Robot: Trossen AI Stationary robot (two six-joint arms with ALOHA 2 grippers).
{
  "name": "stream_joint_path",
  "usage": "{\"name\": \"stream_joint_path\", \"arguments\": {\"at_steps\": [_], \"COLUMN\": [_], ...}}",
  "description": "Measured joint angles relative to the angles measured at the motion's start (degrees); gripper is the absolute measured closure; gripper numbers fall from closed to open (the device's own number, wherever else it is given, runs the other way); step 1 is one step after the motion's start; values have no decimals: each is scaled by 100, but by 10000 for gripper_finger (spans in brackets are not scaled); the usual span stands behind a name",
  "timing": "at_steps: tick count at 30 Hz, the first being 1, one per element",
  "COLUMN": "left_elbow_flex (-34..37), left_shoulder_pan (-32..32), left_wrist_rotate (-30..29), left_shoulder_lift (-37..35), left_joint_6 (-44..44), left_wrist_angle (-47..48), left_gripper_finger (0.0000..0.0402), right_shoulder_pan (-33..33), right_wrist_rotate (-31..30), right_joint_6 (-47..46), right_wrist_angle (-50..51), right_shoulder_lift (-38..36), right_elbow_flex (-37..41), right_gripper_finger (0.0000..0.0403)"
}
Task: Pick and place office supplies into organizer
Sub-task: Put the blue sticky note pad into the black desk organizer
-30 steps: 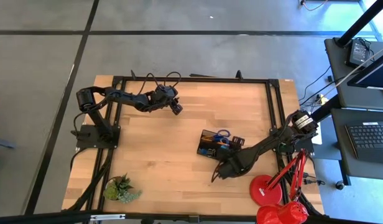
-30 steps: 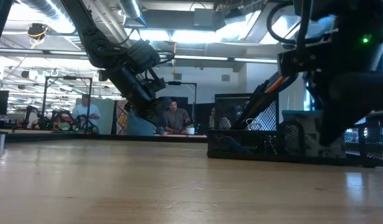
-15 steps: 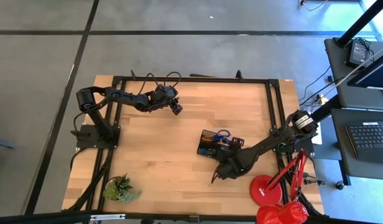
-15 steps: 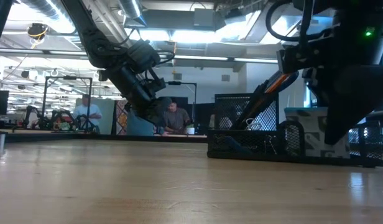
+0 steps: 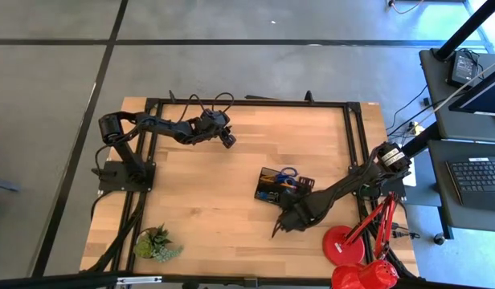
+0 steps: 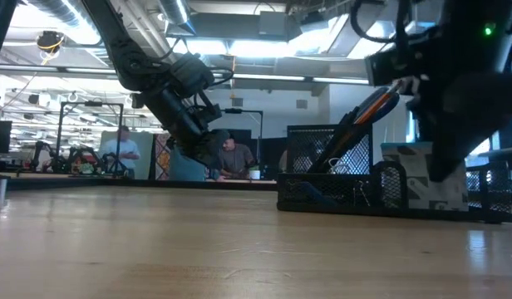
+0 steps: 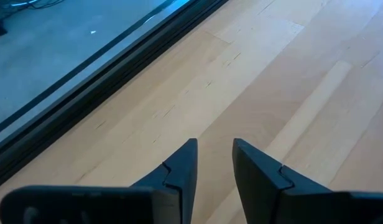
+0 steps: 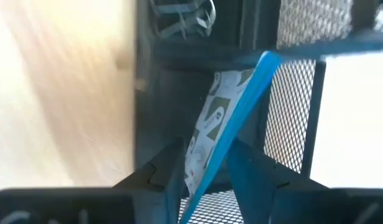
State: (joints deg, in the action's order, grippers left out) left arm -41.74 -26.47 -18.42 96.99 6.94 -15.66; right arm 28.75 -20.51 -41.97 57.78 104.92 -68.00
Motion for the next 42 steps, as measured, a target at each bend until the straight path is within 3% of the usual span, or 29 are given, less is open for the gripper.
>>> {"name": "stream_joint_path", "arguments": {"at_steps": [27,42], "left_elbow_flex": [0,0], "left_shoulder_pan": [-1,1], "left_wrist_rotate": [0,-1], "left_shoulder_lift": [0,0], "left_joint_6": [0,60], "left_wrist_angle": [2,2], "left_gripper_finger": [307,311], "right_shoulder_pan": [266,265], "right_wrist_rotate": [122,129], "right_joint_6": [10,-29], "right_wrist_angle": [-108,-819], "right_shoulder_lift": [0,2], "right_elbow_flex": [-549,-246], "right_gripper_finger": [283,283]}}
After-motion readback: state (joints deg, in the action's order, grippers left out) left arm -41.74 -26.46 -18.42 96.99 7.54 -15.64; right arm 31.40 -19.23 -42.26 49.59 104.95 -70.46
